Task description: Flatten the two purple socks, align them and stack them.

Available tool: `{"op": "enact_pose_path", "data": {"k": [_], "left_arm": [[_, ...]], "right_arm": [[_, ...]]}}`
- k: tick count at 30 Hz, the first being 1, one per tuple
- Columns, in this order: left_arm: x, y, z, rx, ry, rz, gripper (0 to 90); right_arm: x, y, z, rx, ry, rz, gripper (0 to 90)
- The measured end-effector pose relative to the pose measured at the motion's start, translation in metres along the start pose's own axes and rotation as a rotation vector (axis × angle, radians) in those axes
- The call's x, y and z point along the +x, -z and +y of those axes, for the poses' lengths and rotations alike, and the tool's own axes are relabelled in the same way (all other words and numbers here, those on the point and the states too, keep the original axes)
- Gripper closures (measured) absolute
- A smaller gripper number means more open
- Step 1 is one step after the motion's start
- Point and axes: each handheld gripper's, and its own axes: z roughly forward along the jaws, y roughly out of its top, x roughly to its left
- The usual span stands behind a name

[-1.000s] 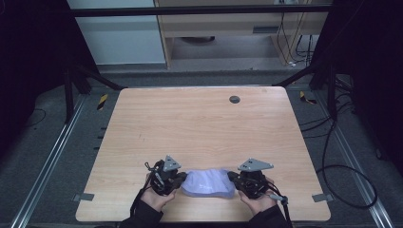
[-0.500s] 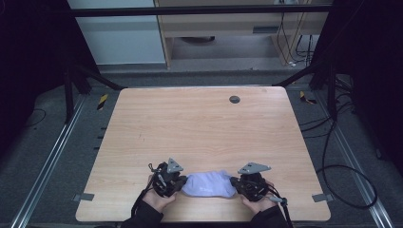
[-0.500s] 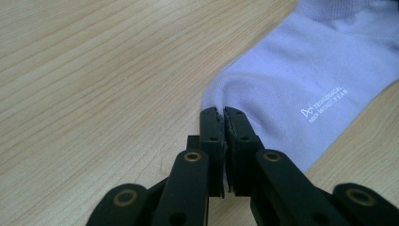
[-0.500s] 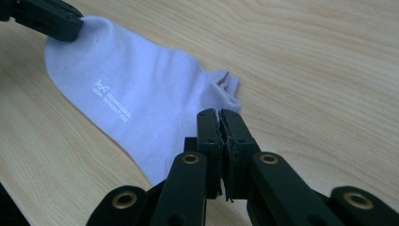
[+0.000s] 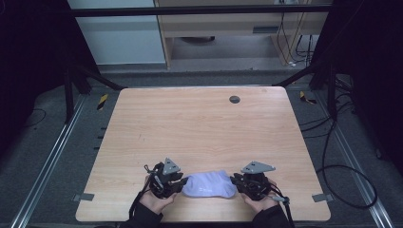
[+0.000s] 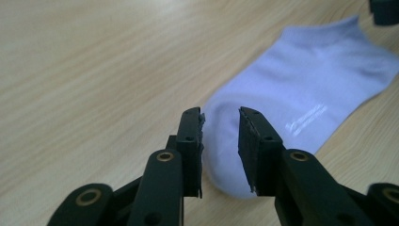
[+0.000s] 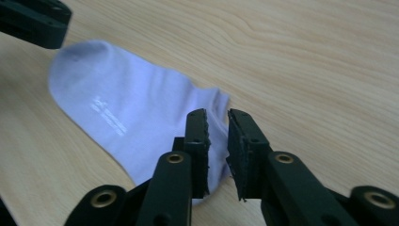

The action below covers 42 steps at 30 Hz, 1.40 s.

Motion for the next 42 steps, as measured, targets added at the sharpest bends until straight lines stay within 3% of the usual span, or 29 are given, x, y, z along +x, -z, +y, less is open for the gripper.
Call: {"op": "enact_pose_path", "data": {"k": [2,5,11,13,18,21,24,30,37,42], "left_arm": [[-0.006,-0.001,0.006,-0.047,-0.020,-0.004,71.5],[-0.015,-0.012,0.009,-0.053,-0.048,0.000,76.3],[-0.026,-0.039,0.005,0.043,-0.101,0.012,84.1],[-0.025,-0.042,0.002,0.071,-0.098,0.008,85.0],[-0.026,-0.044,0.000,0.078,-0.103,0.005,84.6],[-0.024,-0.042,0.000,0.071,-0.092,-0.012,81.5],[-0.021,-0.034,0.003,0.026,-0.084,-0.017,74.9],[0.002,-0.010,0.006,-0.098,-0.035,0.007,59.0],[0.041,0.009,-0.002,-0.147,0.028,0.088,42.0],[0.069,0.017,-0.015,-0.162,0.048,0.153,33.7]], "right_arm": [[0.004,-0.001,0.001,-0.020,0.018,0.033,83.2],[0.008,-0.011,-0.001,-0.004,0.034,0.079,85.4],[0.009,-0.026,-0.010,0.047,0.057,0.083,87.5],[0.007,-0.026,-0.011,0.051,0.056,0.083,87.7],[0.003,-0.027,-0.017,0.051,0.053,0.078,87.3],[0.003,-0.026,-0.015,0.050,0.050,0.081,85.4],[0.001,-0.023,-0.012,0.023,0.051,0.090,81.5],[-0.017,-0.004,-0.004,-0.091,0.008,0.047,65.0],[-0.049,0.007,-0.007,-0.150,-0.046,-0.068,35.6],[-0.069,0.012,-0.012,-0.145,-0.076,-0.127,23.7]]}}
